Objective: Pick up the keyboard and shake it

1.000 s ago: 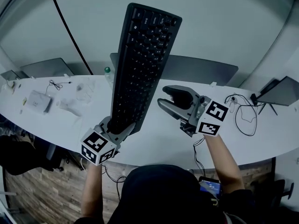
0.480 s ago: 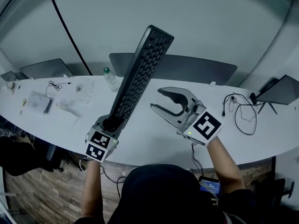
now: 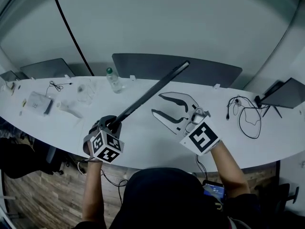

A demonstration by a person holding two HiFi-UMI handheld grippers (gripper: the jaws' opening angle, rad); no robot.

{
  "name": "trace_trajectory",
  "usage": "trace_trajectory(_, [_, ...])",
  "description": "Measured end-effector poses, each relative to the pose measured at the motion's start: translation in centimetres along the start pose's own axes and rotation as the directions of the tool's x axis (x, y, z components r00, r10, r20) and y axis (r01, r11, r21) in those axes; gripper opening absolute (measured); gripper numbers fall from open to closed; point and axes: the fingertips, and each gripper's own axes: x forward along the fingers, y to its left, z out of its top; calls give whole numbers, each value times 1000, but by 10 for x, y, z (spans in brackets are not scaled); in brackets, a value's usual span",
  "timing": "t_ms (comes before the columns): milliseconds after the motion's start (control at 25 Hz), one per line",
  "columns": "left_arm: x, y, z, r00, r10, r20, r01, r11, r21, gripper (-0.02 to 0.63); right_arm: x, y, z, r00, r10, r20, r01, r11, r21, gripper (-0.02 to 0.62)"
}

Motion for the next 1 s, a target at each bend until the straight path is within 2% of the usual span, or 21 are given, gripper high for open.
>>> trace_trajectory(240, [5,-2,-5,999,11,-39,-10,999,44,101,3,6,-4,999,-8,-47,6,999,-48,166])
trace_trajectory(560, [6,7,-7,993,91,-73,-79,986,146,100,15,15,-19,991,-15,-134,-3,992,-128,182])
trace_trajectory(800, [9,8,-13,987,124,-107,-102,977,189,100,22,19,-34,978,-46,-203,0,976,-219,202])
trace_trajectory(1000, [7,15,-13,970,205,-132,-160,943,291,97,28,23,-51,954,-83,-287,-22,938,-345,209])
